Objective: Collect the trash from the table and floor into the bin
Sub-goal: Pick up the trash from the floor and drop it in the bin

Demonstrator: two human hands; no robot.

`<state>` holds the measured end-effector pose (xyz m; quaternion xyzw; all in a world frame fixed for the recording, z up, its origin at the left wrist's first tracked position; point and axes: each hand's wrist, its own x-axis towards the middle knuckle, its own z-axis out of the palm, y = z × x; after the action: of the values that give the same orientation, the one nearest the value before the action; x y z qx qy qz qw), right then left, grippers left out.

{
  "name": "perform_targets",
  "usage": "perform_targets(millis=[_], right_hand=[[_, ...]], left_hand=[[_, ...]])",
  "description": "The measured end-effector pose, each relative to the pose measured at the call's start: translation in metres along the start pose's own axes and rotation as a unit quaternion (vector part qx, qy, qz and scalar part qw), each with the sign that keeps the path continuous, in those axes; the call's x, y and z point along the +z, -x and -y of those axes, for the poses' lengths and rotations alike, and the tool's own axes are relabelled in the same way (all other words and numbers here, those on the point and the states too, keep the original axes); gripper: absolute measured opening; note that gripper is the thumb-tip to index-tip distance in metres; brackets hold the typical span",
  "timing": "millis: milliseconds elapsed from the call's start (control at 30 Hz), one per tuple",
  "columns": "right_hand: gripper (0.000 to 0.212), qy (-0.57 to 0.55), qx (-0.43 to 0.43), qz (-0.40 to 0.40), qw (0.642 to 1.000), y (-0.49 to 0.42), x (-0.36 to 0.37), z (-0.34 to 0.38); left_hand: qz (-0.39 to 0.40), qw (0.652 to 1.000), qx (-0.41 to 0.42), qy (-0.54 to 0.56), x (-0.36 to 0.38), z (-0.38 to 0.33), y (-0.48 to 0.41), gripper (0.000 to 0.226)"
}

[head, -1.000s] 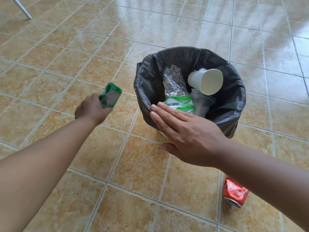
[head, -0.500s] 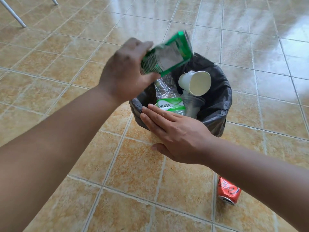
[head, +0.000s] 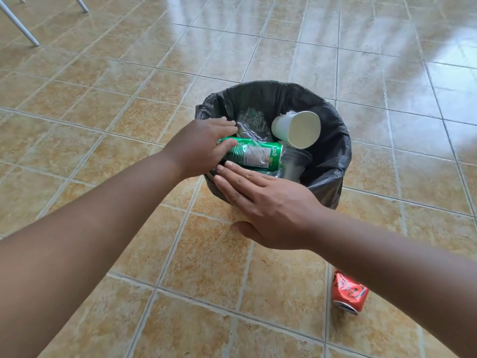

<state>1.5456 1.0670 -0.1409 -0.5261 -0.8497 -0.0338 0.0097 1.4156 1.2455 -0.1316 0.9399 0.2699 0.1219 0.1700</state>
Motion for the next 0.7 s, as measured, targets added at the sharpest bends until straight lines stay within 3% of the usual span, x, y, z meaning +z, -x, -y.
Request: perform_targets(millis=[133,233,333,467,567,700], right_hand=[[0.062,-0.058,0.004,-0.073,0.996,0.007,0.000,-0.003],[0.059,-0.065,0.041,-0.153,0.985,0.021,-0.005,-0.017],[0.063,-0.030,0.130,-0.188,0.973,0.043,-0.008,-0.041],[0.082,-0.030,0.290,-0.100,0.951,0.072,-0.006,-0.069],[0.087,-0.063,0.322,-0.026,0.944,0.084,0.002,-0.078],[0.088,-0.095,0.333,-0.021,0.938,0.086,0.011,-0.079]], left_hand=[[0.022,0.999,0.012,0.036,-0.001,0.002,0.009,0.046],[0.061,0.996,0.047,-0.041,0.001,0.003,0.016,0.061],[0.068,0.992,0.054,-0.086,0.002,0.005,0.018,0.067],[0.073,0.991,0.055,-0.102,0.003,0.004,0.018,0.068],[0.072,0.988,0.052,-0.126,-0.001,-0.003,0.020,0.071],[0.049,0.984,0.114,-0.127,0.003,-0.044,0.034,0.075]])
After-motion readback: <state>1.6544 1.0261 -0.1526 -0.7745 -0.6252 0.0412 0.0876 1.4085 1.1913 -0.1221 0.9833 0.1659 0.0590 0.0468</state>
